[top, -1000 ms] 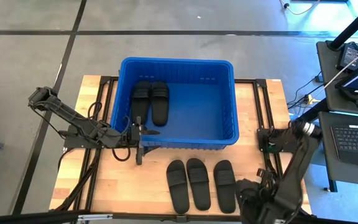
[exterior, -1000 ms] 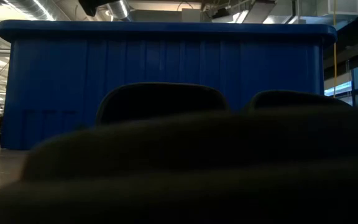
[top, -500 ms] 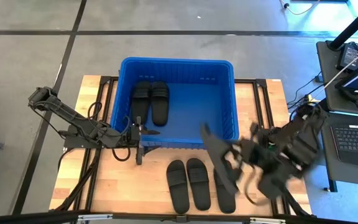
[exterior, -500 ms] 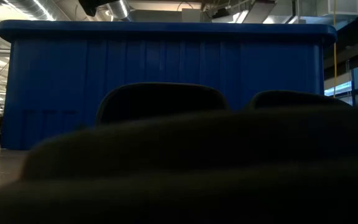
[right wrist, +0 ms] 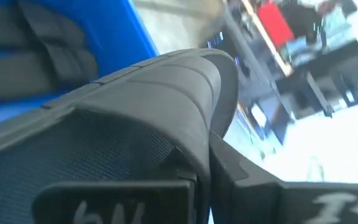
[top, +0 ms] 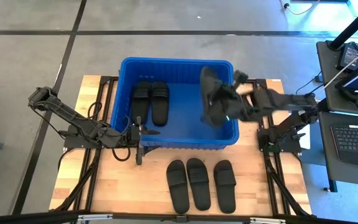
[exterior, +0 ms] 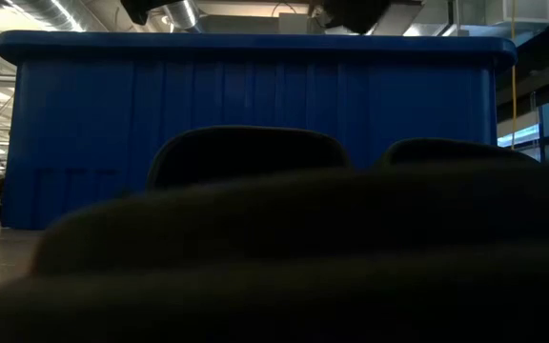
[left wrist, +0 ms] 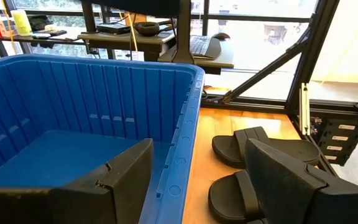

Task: Pick and place slides into bin
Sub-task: Put the black slide into the blue bin

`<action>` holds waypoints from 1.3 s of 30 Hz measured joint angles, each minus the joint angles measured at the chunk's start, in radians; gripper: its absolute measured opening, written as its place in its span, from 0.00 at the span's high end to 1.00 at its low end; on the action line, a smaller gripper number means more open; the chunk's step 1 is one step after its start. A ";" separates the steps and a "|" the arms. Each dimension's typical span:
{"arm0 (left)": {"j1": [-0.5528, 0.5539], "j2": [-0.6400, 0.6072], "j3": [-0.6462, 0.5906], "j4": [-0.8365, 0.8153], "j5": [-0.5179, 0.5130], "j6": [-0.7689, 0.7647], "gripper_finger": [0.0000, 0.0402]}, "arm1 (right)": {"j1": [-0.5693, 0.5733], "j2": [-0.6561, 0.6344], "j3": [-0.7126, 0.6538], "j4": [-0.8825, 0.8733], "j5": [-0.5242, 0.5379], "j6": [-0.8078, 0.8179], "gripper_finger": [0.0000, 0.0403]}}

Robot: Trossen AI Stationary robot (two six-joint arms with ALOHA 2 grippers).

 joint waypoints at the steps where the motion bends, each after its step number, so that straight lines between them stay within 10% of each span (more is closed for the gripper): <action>1: 0.000 0.000 0.000 0.000 0.000 0.003 0.38 | -0.037 0.000 -0.017 0.004 -0.013 -0.019 0.96; 22: 0.000 0.000 0.000 0.000 -0.001 0.003 0.38 | -0.426 0.002 -0.697 0.646 -0.240 -0.368 0.96; 39: 0.000 0.000 0.000 0.000 -0.001 -0.032 0.38 | -0.568 0.050 -0.808 0.848 -0.371 -0.527 0.96</action>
